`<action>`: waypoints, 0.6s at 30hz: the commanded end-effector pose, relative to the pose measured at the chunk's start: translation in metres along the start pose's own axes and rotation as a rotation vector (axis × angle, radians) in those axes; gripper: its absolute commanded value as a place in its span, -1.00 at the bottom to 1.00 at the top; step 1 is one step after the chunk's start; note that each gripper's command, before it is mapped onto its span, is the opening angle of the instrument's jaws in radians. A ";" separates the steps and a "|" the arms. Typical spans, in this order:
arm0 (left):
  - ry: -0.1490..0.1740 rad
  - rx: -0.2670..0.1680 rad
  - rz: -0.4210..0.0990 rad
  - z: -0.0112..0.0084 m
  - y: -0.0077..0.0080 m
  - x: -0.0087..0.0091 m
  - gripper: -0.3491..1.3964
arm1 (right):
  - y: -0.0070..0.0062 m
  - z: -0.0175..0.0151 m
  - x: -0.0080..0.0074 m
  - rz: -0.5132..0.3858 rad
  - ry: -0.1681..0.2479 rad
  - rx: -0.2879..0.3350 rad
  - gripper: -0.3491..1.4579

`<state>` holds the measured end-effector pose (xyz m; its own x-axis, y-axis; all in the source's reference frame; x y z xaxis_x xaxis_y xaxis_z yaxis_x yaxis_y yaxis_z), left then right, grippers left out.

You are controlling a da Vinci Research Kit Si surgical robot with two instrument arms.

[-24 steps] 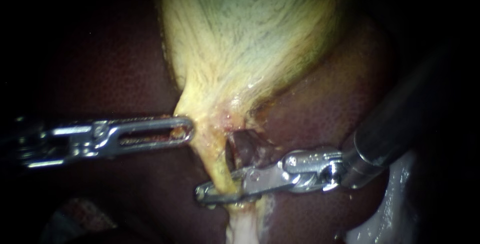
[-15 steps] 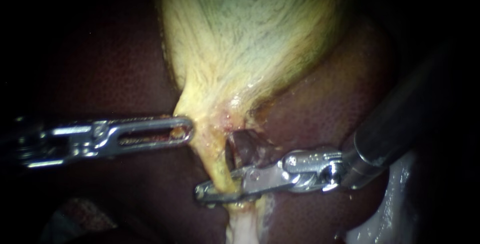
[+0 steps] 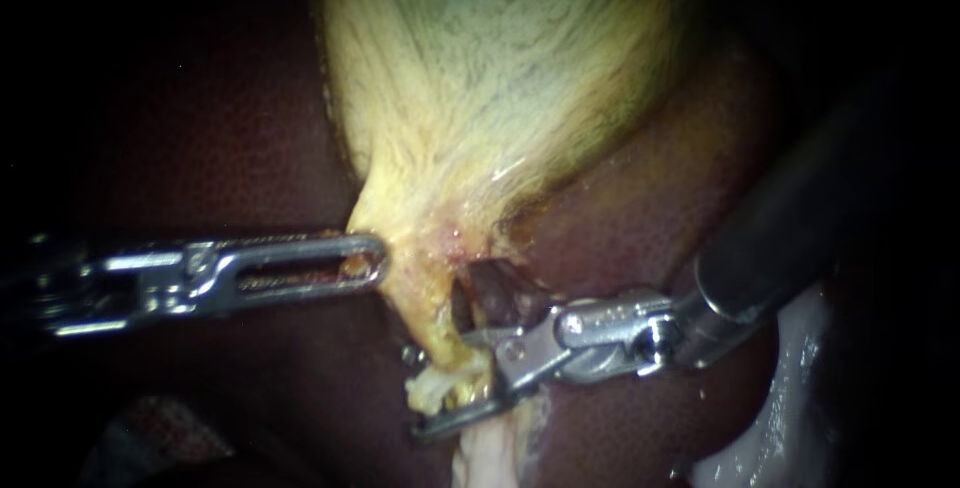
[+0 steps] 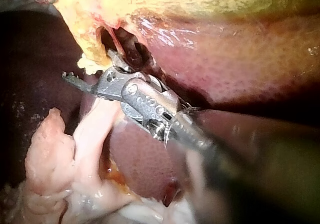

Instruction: Going back second clip left tube

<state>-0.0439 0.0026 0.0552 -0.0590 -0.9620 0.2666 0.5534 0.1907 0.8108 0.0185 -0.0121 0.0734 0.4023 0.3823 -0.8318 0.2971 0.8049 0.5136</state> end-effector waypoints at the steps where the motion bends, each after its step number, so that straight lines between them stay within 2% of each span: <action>1: 0.000 -0.001 0.000 0.0000 0.0000 0.0000 -1.00 | 0.0000 -0.0002 0.0000 -0.006 0.000 0.000 0.05; 7: 0.000 0.000 0.000 -0.0002 0.0001 0.0000 -1.00 | -0.0005 -0.0020 -0.0003 -0.030 0.000 -0.008 0.05; 14: 0.000 0.000 0.000 -0.0002 0.0001 0.0001 -1.00 | -0.0015 -0.0063 -0.0002 -0.048 0.002 -0.033 0.05; 18: 0.000 0.000 0.001 -0.0002 0.0001 0.0001 -1.00 | -0.0020 -0.0094 0.0005 -0.068 0.004 -0.052 0.05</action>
<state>-0.0436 0.0025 0.0551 -0.0587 -0.9620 0.2668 0.5538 0.1909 0.8104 0.0094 -0.0089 0.0697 0.3770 0.3203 -0.8691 0.2770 0.8564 0.4357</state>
